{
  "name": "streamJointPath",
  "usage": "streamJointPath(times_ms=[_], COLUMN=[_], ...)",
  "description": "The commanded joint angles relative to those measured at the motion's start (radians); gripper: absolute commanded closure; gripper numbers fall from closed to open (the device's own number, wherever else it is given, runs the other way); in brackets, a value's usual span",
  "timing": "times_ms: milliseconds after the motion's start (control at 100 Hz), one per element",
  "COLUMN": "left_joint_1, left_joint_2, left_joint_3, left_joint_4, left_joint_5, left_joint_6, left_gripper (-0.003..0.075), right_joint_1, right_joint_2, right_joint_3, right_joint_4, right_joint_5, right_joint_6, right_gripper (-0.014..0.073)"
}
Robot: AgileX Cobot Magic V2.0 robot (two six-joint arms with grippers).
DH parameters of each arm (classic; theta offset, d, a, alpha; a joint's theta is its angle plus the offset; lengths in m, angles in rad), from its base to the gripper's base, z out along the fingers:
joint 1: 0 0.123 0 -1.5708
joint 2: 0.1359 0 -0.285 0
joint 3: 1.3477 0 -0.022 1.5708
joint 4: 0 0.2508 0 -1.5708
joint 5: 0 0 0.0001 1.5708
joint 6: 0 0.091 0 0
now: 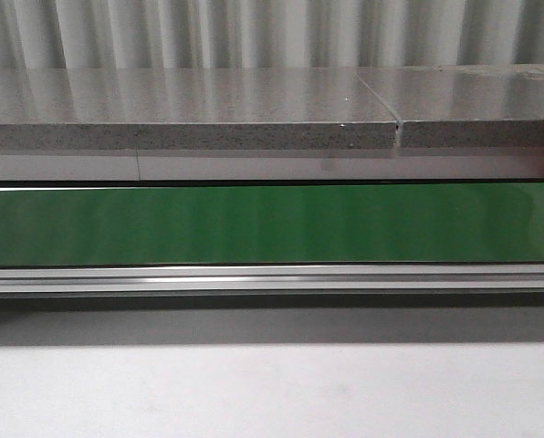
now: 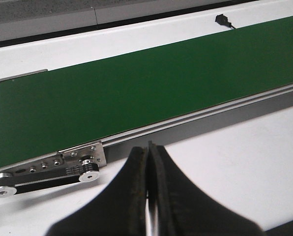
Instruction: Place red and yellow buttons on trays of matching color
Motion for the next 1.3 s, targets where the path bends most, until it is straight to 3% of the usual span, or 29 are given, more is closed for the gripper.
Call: streamJointPath(times_ms=[0,280,400,800,1050,1290], left_joint_1=[-0.008,-0.008,-0.008,-0.008,-0.008,-0.008], left_joint_2=[0.008,0.008,0.008,0.008,0.01,0.073], left_joint_3=[-0.025,-0.025,-0.025,-0.025,-0.025,-0.044], left_joint_4=[-0.015,0.015,0.028,0.028,0.028,0.031], left_joint_5=[-0.072,-0.111,-0.177,-0.191,-0.235,-0.293], left_joint_6=[0.001,0.001,0.001,0.001,0.001,-0.003], left_gripper=[0.0741,0.0741,0.0741,0.0741,0.0741,0.0741], right_joint_1=[0.037,0.13,0.132,0.132,0.132,0.132], right_joint_2=[-0.084,-0.263,-0.366,-0.799,-1.022,-1.047], right_joint_3=[0.035,0.261,0.366,0.618,0.698,0.702], right_joint_4=[0.001,-0.008,-0.006,-0.006,-0.002,-0.001], right_joint_5=[-0.071,-0.141,-0.158,-0.147,-0.099,-0.083], right_joint_6=[-0.008,-0.008,-0.008,-0.008,-0.008,-0.008], right_gripper=[0.066,0.066,0.066,0.066,0.066,0.066])
